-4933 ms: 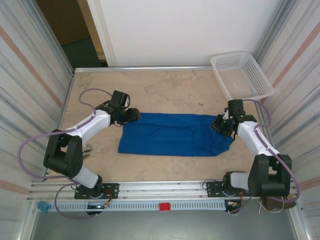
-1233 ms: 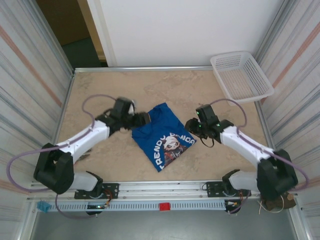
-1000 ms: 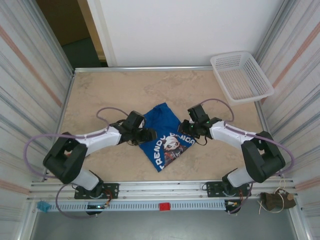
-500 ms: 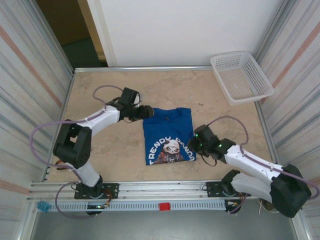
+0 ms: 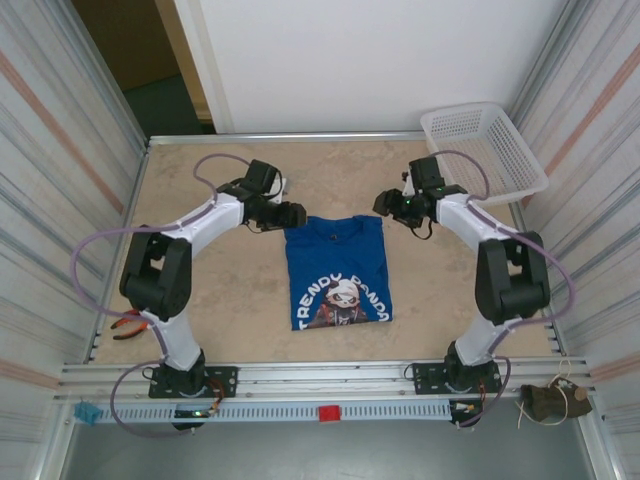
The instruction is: Fold the inside-out t-shirt
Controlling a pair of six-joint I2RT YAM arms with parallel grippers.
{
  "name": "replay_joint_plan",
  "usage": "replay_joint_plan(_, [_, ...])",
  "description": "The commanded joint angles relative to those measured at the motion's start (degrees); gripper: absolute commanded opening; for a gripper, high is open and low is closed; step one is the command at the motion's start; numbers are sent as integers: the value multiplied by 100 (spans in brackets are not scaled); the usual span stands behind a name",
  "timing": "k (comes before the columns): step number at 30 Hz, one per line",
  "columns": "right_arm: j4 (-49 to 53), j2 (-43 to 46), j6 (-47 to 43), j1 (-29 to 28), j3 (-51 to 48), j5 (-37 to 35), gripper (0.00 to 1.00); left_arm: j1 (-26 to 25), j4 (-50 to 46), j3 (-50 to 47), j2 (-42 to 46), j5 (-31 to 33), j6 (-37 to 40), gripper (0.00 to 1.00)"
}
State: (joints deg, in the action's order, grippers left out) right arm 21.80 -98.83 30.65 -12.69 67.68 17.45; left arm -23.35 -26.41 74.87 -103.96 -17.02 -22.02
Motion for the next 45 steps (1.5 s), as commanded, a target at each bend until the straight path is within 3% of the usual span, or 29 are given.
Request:
replay_joint_plan(1, [-70,-325,-234,-29,123,471,60,136,62,71,-100,-205,154,64])
replay_joint_plan(14, [-264,-947,-182,-282,281,548,48,236,796,-122,-459,-662,-85,63])
replay_joint_plan(16, [-262,-1004,-169,-300,314,566,39,241,909,-122,-530,-730,-126,61])
replay_joint_plan(18, [-254,-1017,-182,-291,325,609,22,235,1009,-110,-600,-767,-170,55])
replay_joint_plan(19, [-247,-1018,-191,-283,326,619,15,242,1036,-100,-622,-768,-172,51])
replay_joint_plan(21, [-233,-971,-205,-244,325,678,0,260,1077,-53,-692,-779,-206,32])
replay_joint_plan(25, [-250,-668,-193,-117,202,742,0,319,1119,27,-733,-804,-276,0])
replay_joint_plan(34, [-390,223,-42,168,-52,606,0,342,1387,-188,-147,-804,-503,0])
replay_joint_plan(45, [-733,-719,201,311,432,159,0,365,1412,550,-1129,-598,-585,0])
